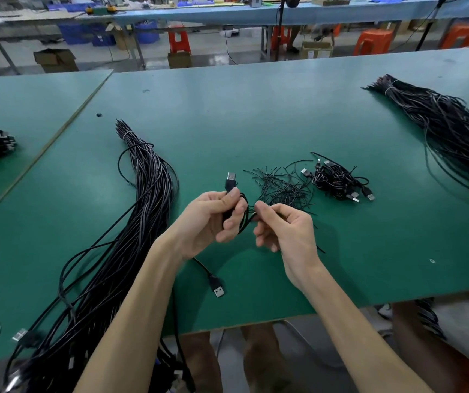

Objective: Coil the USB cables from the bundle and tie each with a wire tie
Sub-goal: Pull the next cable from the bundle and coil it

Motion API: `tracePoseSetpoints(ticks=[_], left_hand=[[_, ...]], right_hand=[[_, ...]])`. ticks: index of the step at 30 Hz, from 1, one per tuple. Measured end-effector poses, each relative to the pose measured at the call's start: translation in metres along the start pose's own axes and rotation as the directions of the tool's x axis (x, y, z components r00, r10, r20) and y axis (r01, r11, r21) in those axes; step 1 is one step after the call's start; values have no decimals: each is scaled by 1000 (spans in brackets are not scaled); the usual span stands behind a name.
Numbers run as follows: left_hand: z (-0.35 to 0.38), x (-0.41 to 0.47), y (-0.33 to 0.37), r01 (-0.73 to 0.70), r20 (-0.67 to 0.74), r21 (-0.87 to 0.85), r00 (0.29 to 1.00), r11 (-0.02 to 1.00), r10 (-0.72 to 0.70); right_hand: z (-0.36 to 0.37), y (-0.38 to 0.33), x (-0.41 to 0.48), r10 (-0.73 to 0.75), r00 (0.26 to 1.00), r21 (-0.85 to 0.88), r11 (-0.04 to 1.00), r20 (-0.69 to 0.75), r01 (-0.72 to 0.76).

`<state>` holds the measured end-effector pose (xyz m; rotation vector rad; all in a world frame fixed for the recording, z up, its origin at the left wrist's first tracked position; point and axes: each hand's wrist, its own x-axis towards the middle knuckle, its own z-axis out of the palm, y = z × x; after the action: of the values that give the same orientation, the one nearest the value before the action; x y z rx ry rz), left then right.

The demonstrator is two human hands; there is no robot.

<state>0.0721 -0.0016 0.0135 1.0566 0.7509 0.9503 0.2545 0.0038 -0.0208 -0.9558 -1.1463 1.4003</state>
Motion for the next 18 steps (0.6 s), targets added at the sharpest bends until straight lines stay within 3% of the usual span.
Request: tracePoseSetpoints(ticks=[3,6,12,14,18], left_hand=[[-5,-6,7,-43,79,-29,996,999,45],[-12,-10,10,-147,127,-175,977,974,171],[-12,-6,7,-237,-16,-252,971,938,240],[-11,-5,4,-196,-16,-185,980,963,196],[-4,0,-4,-37,101,114,995,993,26]], right_hand=[[0,0,0,5,1000,42,999,-30,-4],[-2,1,1,22,998,89,996,-65,-17],[-2,3,3,18,997,101,995,-78,-10],[-3,3,4,27,996,114,993,-90,-17],[-2,5,4,15,995,73,997,-103,-7]])
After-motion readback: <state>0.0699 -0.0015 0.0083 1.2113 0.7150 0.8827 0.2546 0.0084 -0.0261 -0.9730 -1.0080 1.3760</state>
